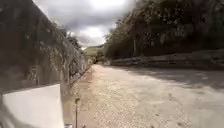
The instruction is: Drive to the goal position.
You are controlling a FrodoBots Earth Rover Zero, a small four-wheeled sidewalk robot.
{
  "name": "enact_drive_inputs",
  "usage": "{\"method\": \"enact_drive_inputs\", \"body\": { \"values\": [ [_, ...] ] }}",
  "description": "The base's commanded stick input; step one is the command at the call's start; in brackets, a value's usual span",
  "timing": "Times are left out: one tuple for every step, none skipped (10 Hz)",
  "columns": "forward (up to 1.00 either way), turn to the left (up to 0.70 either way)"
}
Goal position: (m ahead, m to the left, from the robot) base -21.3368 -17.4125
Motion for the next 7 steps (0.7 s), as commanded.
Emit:
{"method": "enact_drive_inputs", "body": {
  "values": [
    [0.00, -0.65],
    [0.00, -0.65],
    [0.00, -0.65],
    [0.00, -0.65],
    [0.00, -0.65],
    [0.00, -0.65],
    [0.00, -0.65]
  ]
}}
